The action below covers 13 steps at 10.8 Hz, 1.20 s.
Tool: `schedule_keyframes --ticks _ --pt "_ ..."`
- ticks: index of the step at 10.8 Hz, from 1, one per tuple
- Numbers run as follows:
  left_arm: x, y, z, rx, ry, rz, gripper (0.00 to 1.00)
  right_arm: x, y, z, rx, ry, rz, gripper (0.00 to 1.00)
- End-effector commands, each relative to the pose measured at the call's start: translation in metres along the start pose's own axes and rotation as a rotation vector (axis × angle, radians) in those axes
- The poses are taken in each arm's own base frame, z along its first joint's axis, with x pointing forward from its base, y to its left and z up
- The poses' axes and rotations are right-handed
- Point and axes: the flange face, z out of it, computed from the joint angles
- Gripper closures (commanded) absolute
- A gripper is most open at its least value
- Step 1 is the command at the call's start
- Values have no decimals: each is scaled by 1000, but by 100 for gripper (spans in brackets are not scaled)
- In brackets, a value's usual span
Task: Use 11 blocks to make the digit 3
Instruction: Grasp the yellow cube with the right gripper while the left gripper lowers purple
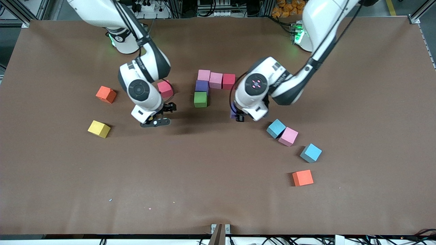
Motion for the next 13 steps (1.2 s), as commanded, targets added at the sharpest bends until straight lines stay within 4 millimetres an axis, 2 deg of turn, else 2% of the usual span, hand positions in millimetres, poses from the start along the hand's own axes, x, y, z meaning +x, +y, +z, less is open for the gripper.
schedule_keyframes --ticks 1,2,3,8,10,11,13 --pt "-28 -22 12 -18 -25 -23 100 -2 37 -5 -39 20 -71 0" --pt "-38 -31 23 -12 -19 -17 100 0 49 -4 -66 24 -80 0" --pt "-43 -35 32 -16 -16 -3 100 0 53 -1 -72 25 -83 0" --pt "-59 -45 72 -61 -11 -23 100 -10 77 30 -47 62 -109 0" --pt "-62 -47 75 -60 -11 -19 100 -18 79 46 -35 94 -112 0" --pt "-64 -46 77 -67 -27 -29 100 -18 83 48 -32 95 -103 0" --pt "-69 -52 84 -74 -22 -25 100 -17 88 47 -30 90 -91 82"
